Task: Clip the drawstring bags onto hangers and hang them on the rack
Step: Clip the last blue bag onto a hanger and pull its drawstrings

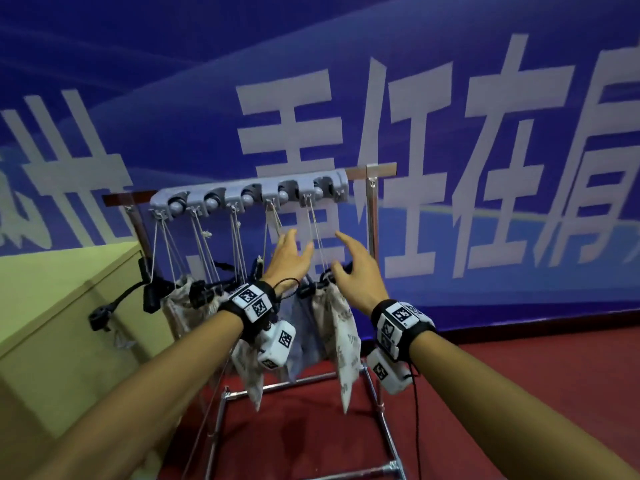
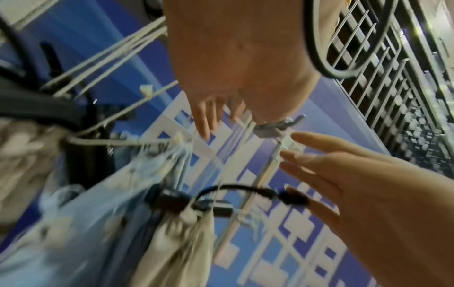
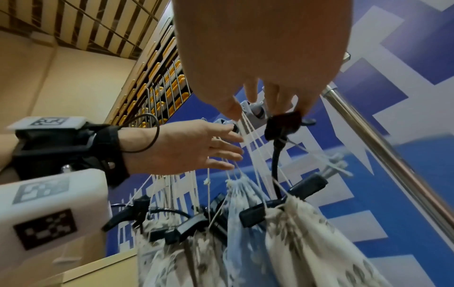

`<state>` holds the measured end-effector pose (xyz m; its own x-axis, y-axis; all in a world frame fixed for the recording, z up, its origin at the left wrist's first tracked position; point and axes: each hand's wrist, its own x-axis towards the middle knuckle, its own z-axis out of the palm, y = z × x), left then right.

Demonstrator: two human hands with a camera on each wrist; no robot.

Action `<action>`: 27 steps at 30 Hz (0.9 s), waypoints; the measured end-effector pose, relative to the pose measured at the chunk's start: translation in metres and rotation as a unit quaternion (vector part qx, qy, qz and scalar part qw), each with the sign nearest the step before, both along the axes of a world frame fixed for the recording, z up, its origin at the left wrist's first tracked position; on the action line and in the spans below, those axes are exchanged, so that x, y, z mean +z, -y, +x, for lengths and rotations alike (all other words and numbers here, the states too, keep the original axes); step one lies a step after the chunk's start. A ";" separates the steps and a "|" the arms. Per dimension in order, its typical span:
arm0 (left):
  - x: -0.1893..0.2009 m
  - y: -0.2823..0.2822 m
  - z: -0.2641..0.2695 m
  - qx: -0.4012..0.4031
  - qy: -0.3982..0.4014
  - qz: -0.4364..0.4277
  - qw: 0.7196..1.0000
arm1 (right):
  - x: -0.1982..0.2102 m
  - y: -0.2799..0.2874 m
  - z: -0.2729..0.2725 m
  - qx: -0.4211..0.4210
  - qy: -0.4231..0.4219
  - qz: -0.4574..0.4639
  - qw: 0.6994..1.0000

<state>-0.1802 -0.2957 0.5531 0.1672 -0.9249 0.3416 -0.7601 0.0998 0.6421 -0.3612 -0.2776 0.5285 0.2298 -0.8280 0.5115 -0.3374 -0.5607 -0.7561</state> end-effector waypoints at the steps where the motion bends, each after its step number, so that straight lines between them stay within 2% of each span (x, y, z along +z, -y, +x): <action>1: -0.012 -0.009 -0.004 0.006 -0.004 -0.001 1.000 | -0.010 -0.009 -0.005 -0.008 0.020 -0.015 1.000; 5: -0.081 -0.051 -0.025 0.000 -0.024 -0.126 0.992 | -0.074 -0.046 -0.026 -0.045 0.081 -0.031 0.995; 7: -0.128 -0.068 -0.034 0.004 -0.024 -0.158 0.987 | -0.116 -0.063 -0.035 -0.052 0.090 0.000 0.995; 10: -0.202 -0.094 -0.042 0.026 0.004 -0.159 0.987 | -0.176 -0.089 -0.048 -0.010 0.062 0.101 0.993; 12: -0.259 -0.108 -0.042 0.034 0.020 -0.148 0.988 | -0.220 -0.103 -0.057 0.012 -0.003 0.157 0.988; 14: -0.319 -0.122 -0.039 0.023 0.044 -0.086 0.995 | -0.253 -0.111 -0.059 0.031 -0.122 0.187 0.974; 16: -0.393 -0.141 -0.030 -0.033 0.079 0.023 0.996 | -0.270 -0.114 -0.048 0.070 -0.224 0.176 0.956; 18: -0.470 -0.163 -0.015 -0.112 0.126 0.154 0.974 | -0.276 -0.110 -0.030 0.114 -0.263 0.149 0.947; 20: -0.534 -0.185 -0.001 -0.167 0.189 0.244 0.936 | -0.280 -0.107 -0.017 0.138 -0.282 0.128 0.941; 22: -0.571 -0.207 0.007 -0.203 0.223 0.300 0.905 | -0.289 -0.104 -0.009 0.148 -0.312 0.131 0.929; 24: -0.592 -0.223 0.016 -0.218 0.273 0.373 0.859 | -0.294 -0.103 -0.004 0.143 -0.344 0.136 0.918; 27: -0.627 -0.239 0.020 -0.208 0.278 0.437 0.830 | -0.298 -0.096 0.002 0.124 -0.373 0.166 0.904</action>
<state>-0.1598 -0.0569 -0.0737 -0.1866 -0.7988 -0.5719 -0.9798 0.1084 0.1683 -0.3595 -0.1813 0.2307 0.6078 -0.7833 -0.1303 -0.7182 -0.4722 -0.5111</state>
